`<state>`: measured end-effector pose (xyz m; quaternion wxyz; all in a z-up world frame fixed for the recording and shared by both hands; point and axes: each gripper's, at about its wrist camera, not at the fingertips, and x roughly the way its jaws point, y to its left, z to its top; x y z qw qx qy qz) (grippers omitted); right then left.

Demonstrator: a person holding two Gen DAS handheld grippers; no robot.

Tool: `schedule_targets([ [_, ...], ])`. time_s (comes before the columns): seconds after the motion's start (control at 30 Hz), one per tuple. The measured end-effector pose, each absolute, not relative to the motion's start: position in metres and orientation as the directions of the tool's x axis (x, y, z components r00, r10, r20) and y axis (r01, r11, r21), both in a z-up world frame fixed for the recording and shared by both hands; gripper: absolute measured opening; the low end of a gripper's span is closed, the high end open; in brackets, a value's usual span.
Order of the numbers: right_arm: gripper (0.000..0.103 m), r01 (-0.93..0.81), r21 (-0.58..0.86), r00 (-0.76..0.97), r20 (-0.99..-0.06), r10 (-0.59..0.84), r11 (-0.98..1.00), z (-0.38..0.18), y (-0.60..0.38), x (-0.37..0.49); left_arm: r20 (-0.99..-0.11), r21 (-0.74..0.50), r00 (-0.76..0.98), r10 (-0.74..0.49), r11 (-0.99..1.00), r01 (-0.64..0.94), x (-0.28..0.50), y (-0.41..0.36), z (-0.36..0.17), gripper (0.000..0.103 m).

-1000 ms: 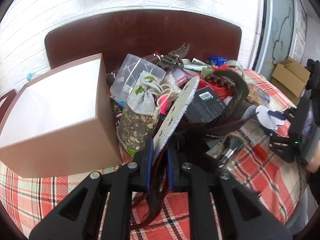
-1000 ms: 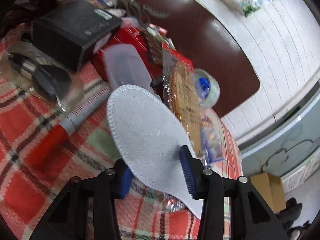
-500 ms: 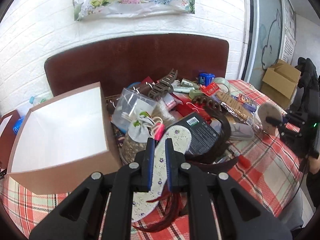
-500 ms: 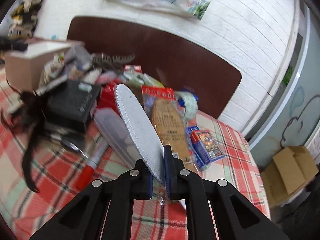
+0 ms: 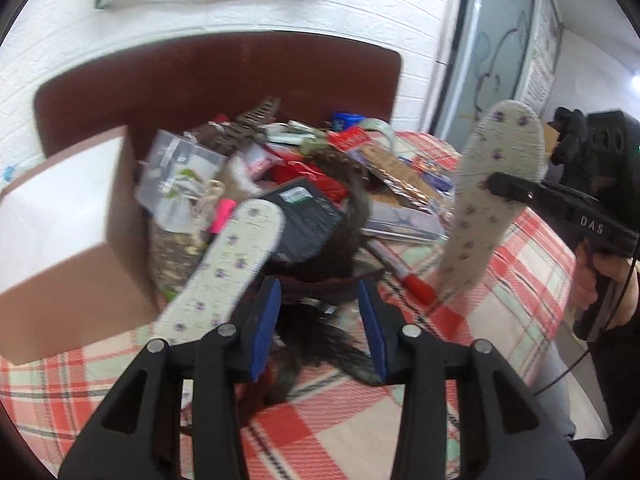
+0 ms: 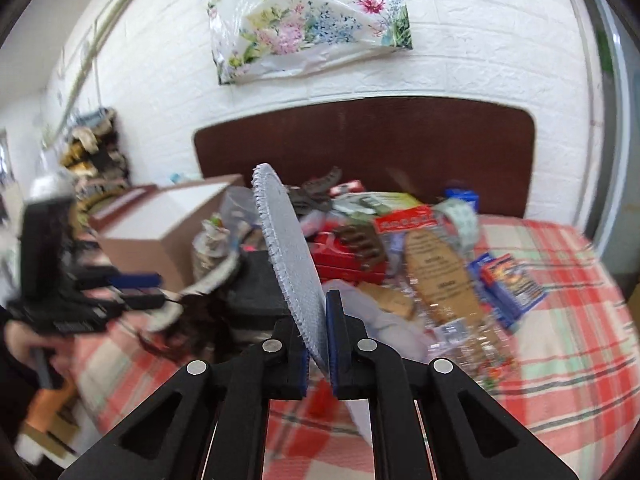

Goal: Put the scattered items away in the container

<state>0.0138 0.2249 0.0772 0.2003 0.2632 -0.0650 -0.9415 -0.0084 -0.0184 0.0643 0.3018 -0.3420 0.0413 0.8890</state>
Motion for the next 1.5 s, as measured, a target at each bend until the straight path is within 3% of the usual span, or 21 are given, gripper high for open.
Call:
schedule_targets([
  [0.17,0.007,0.451,0.414,-0.699,-0.387,-0.601,-0.791,0.085,0.225,0.014,-0.597,-0.294,-0.404,0.693,-0.658,-0.694,-0.005,0.006,0.056,0.043],
  [0.3,0.007,0.485,0.506,-0.646,-0.342,-0.682,-0.713,0.083,0.228,0.012,-0.574,-0.35,-0.335,0.747,-0.595,-0.724,-0.011,0.024,0.051,0.045],
  [0.4,0.007,0.491,0.488,-0.634,-0.368,-0.68,-0.722,0.083,0.224,0.013,-0.542,-0.405,-0.268,0.796,-0.527,-0.747,-0.023,0.03,0.049,0.052],
  [0.47,0.007,0.482,0.508,-0.62,-0.378,-0.687,-0.714,0.079,0.226,0.011,-0.549,-0.434,-0.224,0.805,-0.504,-0.747,-0.034,0.033,0.045,0.062],
  [0.63,0.007,0.49,0.531,-0.591,-0.381,-0.711,-0.691,0.072,0.23,0.011,-0.577,-0.468,-0.124,0.807,-0.452,-0.759,-0.043,0.048,0.032,0.062],
  [0.73,0.008,0.502,0.52,-0.577,-0.393,-0.716,-0.691,0.069,0.226,0.011,-0.606,-0.44,-0.112,0.788,-0.449,-0.777,-0.037,0.055,0.031,0.06],
  [0.8,0.008,0.505,0.515,-0.574,-0.399,-0.715,-0.693,0.068,0.225,0.011,-0.627,-0.406,-0.127,0.768,-0.462,-0.788,-0.03,0.062,0.032,0.053],
  [0.87,0.008,0.501,0.498,-0.576,-0.419,-0.702,-0.708,0.066,0.224,0.011,-0.677,-0.333,-0.172,0.716,-0.506,-0.796,-0.026,0.07,0.03,0.037],
  [1.03,0.008,0.484,0.498,-0.588,-0.424,-0.689,-0.72,0.061,0.23,0.014,-0.744,-0.178,-0.29,0.601,-0.597,-0.782,-0.013,0.083,0.028,0.021],
  [1.5,0.008,0.536,0.45,-0.623,-0.36,-0.694,-0.714,0.104,0.224,0.025,-0.703,-0.088,-0.404,0.585,-0.635,-0.768,0.0,0.064,0.071,0.016],
])
